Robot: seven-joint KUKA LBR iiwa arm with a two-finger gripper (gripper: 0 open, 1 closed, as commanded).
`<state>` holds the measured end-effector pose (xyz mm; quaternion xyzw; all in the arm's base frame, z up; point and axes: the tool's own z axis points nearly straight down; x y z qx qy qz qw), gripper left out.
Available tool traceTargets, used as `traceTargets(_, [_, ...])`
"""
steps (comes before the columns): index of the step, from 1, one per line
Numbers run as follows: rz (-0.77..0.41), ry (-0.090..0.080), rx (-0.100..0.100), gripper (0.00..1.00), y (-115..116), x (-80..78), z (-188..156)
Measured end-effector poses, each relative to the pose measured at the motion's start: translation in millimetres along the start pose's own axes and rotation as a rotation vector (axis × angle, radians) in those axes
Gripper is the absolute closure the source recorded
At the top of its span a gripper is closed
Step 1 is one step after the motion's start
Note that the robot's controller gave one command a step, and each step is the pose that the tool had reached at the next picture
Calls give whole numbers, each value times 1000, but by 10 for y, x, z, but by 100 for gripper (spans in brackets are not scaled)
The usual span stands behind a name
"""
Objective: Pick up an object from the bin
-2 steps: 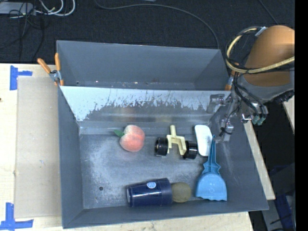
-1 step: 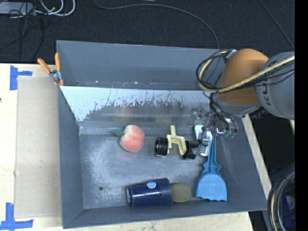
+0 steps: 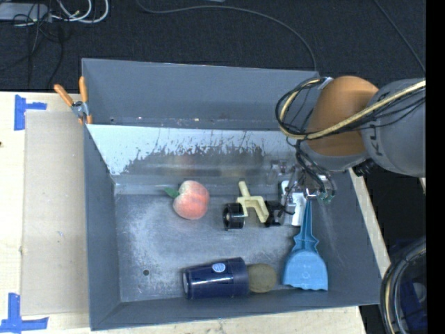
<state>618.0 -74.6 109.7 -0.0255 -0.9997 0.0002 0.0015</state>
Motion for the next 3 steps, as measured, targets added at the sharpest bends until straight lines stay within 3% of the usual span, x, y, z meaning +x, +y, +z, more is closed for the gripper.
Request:
traceTargets(1, [175, 0, -3, 0, -40, 56, -117])
traceTargets(2, [266, -5, -1, 0, 98, -10, 295])
traceTargets(3, [266, -10, -1, 100, 39, -3, 123])
